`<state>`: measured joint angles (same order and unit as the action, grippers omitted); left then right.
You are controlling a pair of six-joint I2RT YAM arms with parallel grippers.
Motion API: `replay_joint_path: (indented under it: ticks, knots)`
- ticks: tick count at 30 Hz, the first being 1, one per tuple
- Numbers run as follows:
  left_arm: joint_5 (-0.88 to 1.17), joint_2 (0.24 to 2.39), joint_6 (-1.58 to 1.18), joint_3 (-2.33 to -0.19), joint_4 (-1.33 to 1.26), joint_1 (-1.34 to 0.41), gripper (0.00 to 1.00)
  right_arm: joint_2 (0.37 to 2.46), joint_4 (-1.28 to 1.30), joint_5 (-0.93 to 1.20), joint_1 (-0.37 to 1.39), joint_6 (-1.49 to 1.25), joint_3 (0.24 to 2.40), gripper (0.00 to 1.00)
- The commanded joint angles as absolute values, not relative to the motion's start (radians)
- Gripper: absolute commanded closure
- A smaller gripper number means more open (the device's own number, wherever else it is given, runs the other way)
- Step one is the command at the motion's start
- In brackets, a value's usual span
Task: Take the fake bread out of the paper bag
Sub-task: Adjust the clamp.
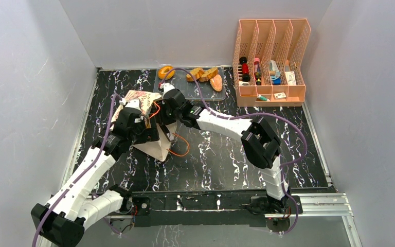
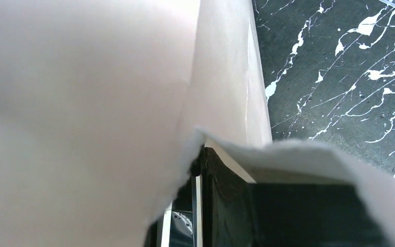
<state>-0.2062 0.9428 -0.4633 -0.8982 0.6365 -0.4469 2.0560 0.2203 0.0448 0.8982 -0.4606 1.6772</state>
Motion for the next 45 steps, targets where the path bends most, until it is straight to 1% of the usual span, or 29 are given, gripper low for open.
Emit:
replay_joint_path:
  ticks: [1,4,8,12,15,17,20,23,26,33,38,45]
  knots:
    - [-0.214,0.952,-0.413,-0.974,0.738,-0.449,0.02,2.039,0.158,0.071,0.868,-0.445,1.735,0.96]
    - [-0.172,0.961,-0.387,-1.005,0.789,-0.449,0.02,2.046,0.149,0.085,0.857,-0.448,1.729,0.96]
    - [-0.044,0.939,-0.384,-1.03,0.83,-0.449,0.02,2.058,0.134,0.099,0.839,-0.461,1.718,0.96]
    - [0.079,0.945,-0.374,-1.054,0.881,-0.449,0.02,2.086,0.14,0.115,0.818,-0.472,1.756,0.97]
    - [0.115,0.944,-0.358,-1.083,0.906,-0.45,0.02,2.107,0.161,0.115,0.811,-0.471,1.786,0.96]
    - [0.114,0.923,-0.365,-1.108,0.892,-0.45,0.02,2.102,0.158,0.117,0.811,-0.475,1.769,0.97]
    - [0.047,0.853,-0.415,-1.104,0.778,-0.449,0.02,2.051,0.114,0.119,0.811,-0.487,1.669,0.96]
    - [-0.064,0.759,-0.49,-1.018,0.598,-0.449,0.02,1.95,0.056,0.091,0.811,-0.5,1.529,0.96]
    - [-0.145,0.737,-0.537,-0.94,0.449,-0.449,0.02,1.869,0.053,0.061,0.811,-0.495,1.433,0.96]
    - [-0.122,0.789,-0.569,-0.893,0.279,-0.449,0.02,1.719,0.066,-0.028,0.81,-0.477,1.201,0.96]
    - [-0.106,0.796,-0.578,-0.88,0.238,-0.449,0.02,1.602,0.054,-0.056,0.81,-0.49,1.051,0.96]
    - [-0.047,0.825,-0.607,-0.844,0.154,-0.449,0.02,1.458,0.094,-0.069,0.81,-0.545,0.896,0.96]
